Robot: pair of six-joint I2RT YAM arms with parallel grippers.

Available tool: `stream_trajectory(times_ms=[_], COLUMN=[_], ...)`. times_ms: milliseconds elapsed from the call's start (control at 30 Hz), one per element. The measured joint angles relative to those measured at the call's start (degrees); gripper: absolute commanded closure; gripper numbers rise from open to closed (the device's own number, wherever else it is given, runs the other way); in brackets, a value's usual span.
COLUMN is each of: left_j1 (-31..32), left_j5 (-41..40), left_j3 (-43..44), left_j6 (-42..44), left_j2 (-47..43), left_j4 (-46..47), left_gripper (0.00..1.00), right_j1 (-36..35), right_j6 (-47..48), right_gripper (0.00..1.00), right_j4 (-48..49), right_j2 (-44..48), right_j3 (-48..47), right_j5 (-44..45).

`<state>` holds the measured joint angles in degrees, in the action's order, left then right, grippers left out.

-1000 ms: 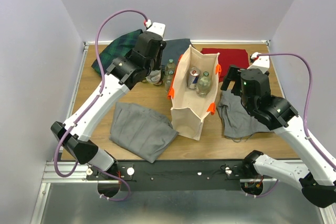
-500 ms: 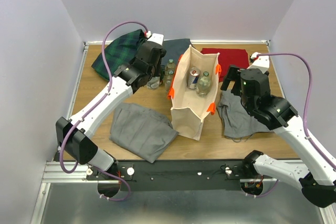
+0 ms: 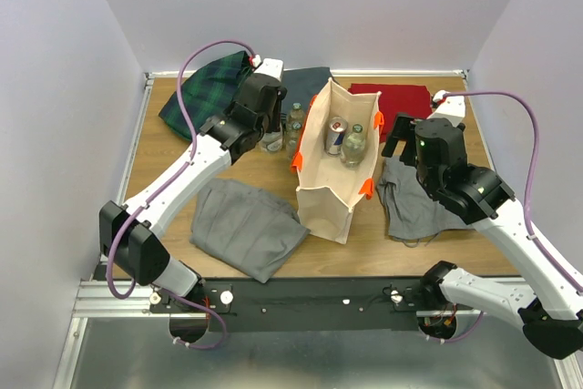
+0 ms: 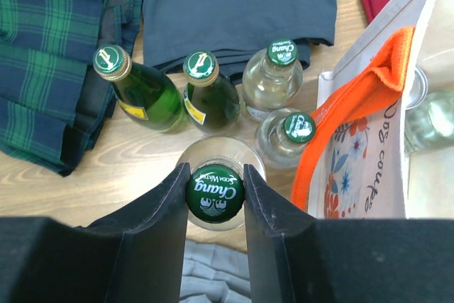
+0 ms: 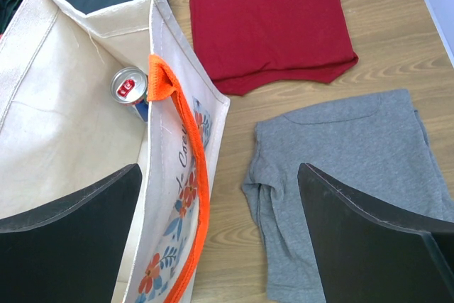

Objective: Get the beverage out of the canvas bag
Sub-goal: Place the drink at the center of the board.

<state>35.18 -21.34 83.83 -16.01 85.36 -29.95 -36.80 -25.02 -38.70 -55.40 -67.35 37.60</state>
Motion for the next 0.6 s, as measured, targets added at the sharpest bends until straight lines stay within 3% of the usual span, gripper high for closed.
stream_trajectory(times_ms=[600], left_j1=[-0.2], left_j5=[0.0], left_j3=[-6.6], left_j6=[-1.6], left_j2=[1.2], left_j4=[5.9], left_gripper=[1.00], right_j1=[0.0], right_j6=[0.0], right_gripper=[0.00], right_j4=[0.0], right_j2=[0.0], right_j3=[0.0], right_j5=[0.0])
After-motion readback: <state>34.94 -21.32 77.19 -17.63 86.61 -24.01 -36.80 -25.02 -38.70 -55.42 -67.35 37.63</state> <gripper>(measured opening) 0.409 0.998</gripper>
